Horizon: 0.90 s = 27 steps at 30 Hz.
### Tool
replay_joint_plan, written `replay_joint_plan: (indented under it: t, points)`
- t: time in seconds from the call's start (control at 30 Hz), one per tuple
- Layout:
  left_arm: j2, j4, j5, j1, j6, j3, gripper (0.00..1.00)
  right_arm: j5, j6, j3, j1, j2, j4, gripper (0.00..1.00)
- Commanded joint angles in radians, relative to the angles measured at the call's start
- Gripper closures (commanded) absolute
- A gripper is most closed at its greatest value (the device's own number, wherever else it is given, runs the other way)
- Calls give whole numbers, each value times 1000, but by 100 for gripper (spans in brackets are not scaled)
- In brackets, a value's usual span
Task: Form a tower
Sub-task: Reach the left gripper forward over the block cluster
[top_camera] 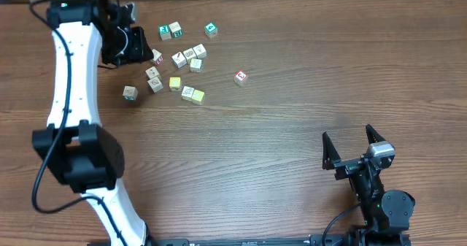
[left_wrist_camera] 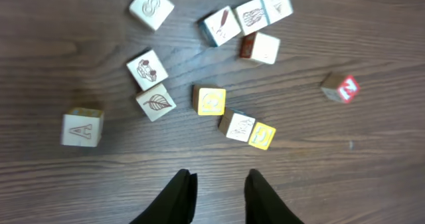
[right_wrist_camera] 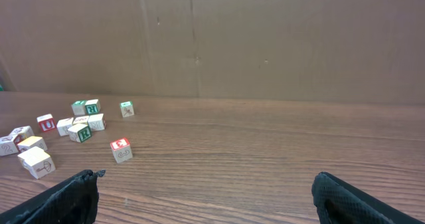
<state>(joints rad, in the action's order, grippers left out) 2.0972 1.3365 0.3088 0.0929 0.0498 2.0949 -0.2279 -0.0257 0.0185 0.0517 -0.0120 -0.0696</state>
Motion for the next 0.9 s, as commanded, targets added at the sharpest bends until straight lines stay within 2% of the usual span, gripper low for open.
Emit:
replay_joint_plan:
  t: [0.0, 0.1, 0.2, 0.33, 0.43, 0.47, 0.5, 0.67, 0.87]
  points:
    - [20, -26, -45, -29, 121, 21, 85, 10, 2, -10, -4, 9, 5, 0]
    - [20, -34, -79, -46, 156, 53, 96, 10, 2, -10, -4, 9, 5, 0]
    - [20, -31, -148, -69, 177, 123, 94, 10, 2, -10, -4, 9, 5, 0]
    - [20, -53, -293, -122, 184, 179, 74, 10, 2, -11, -4, 9, 5, 0]
    - [26, -86, -437, -167, 222, 167, 43, 10, 2, -10, -4, 9, 5, 0]
    - [31, -101, -449, -178, 229, 156, 36, 10, 2, -10, -4, 9, 5, 0]
    - [37, -116, -446, -189, 229, 146, 34, 10, 2, -10, -4, 9, 5, 0]
    - [91, -135, -447, -216, 282, 127, 34, 10, 2, -10, -4, 9, 5, 0]
    - [175, -134, -446, -211, 341, 127, 39, 10, 2, -10, -4, 9, 5, 0]
